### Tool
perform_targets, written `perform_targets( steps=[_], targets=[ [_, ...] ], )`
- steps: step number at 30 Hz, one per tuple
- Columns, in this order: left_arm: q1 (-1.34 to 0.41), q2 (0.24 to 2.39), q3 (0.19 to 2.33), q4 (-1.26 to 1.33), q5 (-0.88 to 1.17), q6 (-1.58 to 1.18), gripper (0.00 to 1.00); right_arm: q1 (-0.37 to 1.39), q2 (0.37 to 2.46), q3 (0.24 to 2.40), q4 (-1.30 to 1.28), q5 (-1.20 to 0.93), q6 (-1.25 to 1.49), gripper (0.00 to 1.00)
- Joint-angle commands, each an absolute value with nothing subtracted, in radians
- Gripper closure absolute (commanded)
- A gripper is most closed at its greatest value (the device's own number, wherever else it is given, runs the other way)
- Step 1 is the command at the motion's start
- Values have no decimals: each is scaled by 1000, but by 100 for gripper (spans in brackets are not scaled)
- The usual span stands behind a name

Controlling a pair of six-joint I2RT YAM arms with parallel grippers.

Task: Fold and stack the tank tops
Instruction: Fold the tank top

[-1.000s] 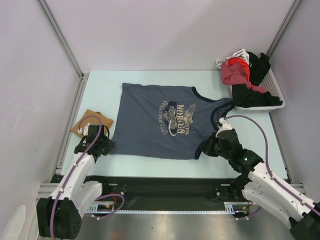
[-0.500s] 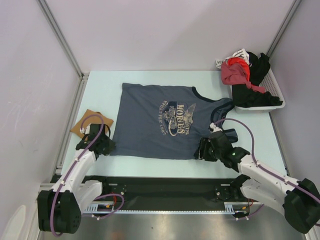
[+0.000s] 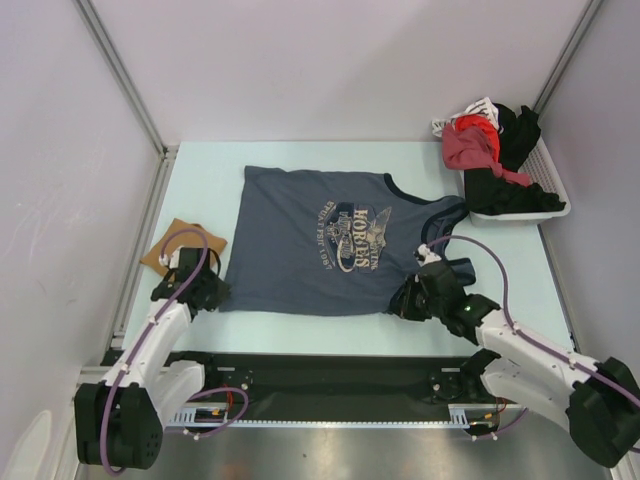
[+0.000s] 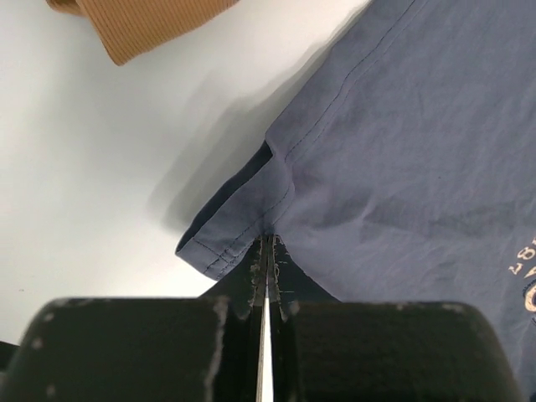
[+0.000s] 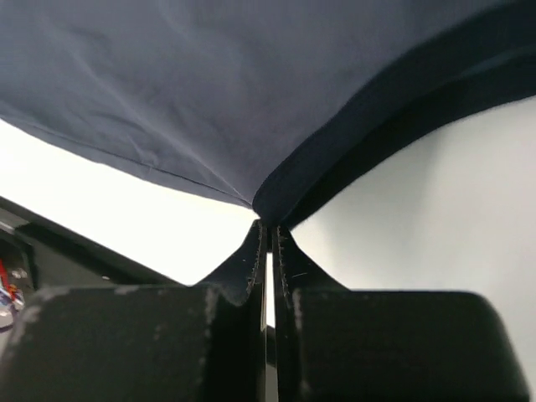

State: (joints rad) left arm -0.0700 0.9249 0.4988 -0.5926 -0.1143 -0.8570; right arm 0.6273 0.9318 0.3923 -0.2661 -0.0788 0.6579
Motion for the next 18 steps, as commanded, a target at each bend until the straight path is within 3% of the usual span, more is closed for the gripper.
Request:
perform_targets(
  steps=[1, 18],
  targets=[
    [-74, 894, 555, -595, -164, -830, 100, 624, 858, 484, -333, -22, 638, 100],
    [-75, 1210, 778, -489, -164, -828, 100, 385, 1130, 699, -252, -135, 496, 100]
  ],
)
